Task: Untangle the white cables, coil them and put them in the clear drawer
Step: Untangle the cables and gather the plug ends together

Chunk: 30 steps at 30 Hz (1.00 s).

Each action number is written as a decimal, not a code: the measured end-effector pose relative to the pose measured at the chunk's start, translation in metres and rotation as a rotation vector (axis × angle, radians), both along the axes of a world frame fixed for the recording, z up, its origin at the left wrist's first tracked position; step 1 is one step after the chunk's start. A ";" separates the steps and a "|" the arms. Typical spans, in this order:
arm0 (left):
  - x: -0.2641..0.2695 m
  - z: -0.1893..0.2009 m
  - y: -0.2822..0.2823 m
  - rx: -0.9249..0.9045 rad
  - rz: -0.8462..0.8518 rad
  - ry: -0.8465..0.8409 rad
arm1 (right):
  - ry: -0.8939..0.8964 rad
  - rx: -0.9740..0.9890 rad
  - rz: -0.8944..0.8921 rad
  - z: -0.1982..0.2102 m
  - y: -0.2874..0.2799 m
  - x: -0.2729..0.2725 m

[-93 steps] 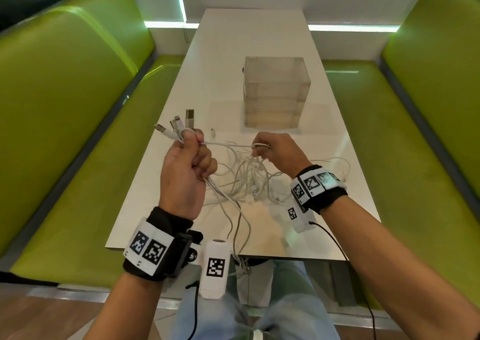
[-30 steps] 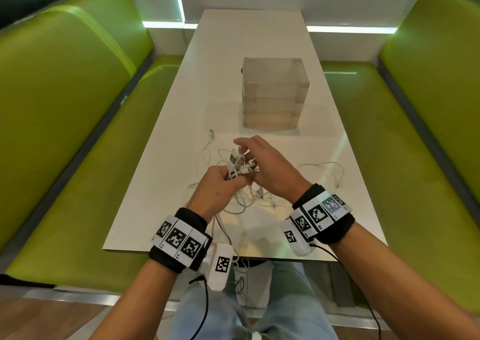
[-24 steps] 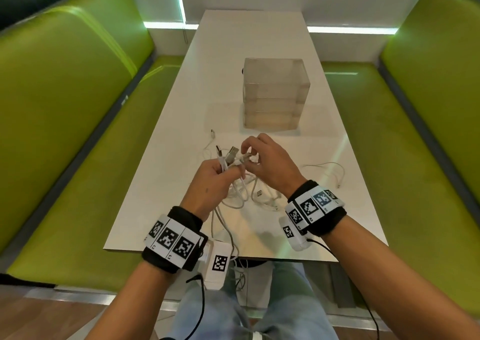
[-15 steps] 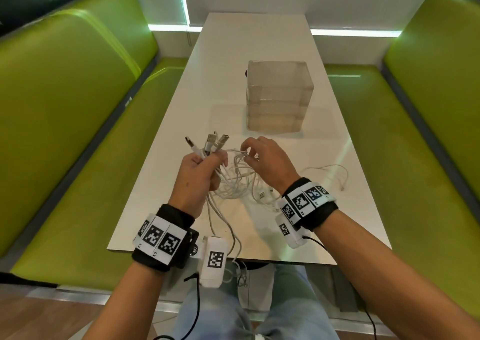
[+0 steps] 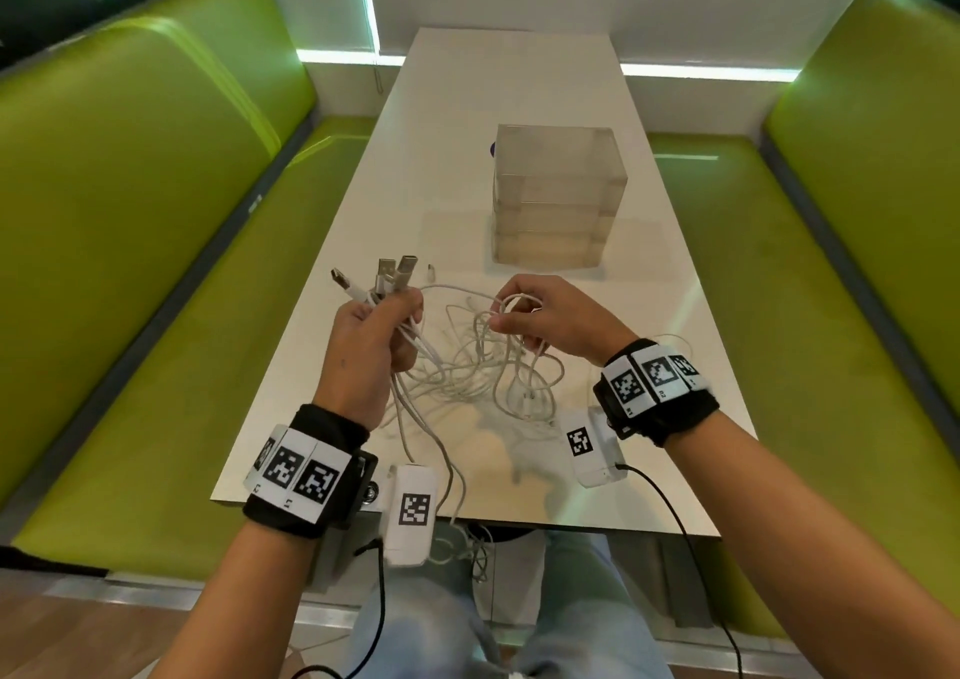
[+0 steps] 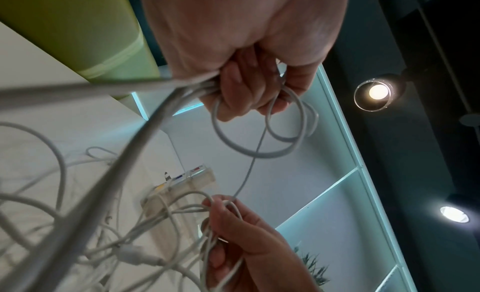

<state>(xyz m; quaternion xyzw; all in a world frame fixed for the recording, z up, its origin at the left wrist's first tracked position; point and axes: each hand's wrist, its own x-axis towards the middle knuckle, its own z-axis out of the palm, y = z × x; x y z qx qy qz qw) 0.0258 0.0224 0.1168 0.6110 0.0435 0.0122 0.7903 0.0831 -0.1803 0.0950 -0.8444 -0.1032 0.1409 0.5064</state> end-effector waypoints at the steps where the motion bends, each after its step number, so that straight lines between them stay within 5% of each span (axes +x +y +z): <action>1: -0.002 0.002 -0.003 0.007 -0.017 -0.008 | -0.008 0.012 -0.042 -0.001 0.000 0.000; 8: -0.011 0.017 -0.011 -0.072 -0.022 -0.059 | -0.084 0.055 -0.118 -0.006 0.006 0.001; 15: -0.008 0.022 -0.001 -0.117 0.068 -0.062 | 0.056 0.527 -0.069 0.013 0.001 0.003; 18: -0.009 0.025 -0.003 -0.098 0.063 -0.091 | -0.012 0.544 -0.071 0.022 0.003 0.005; 23: -0.009 0.024 0.000 -0.115 0.067 -0.111 | 0.155 0.639 0.107 0.017 -0.007 0.001; 30: -0.011 0.027 -0.001 -0.148 0.080 -0.111 | -0.020 0.125 0.142 -0.010 0.000 -0.001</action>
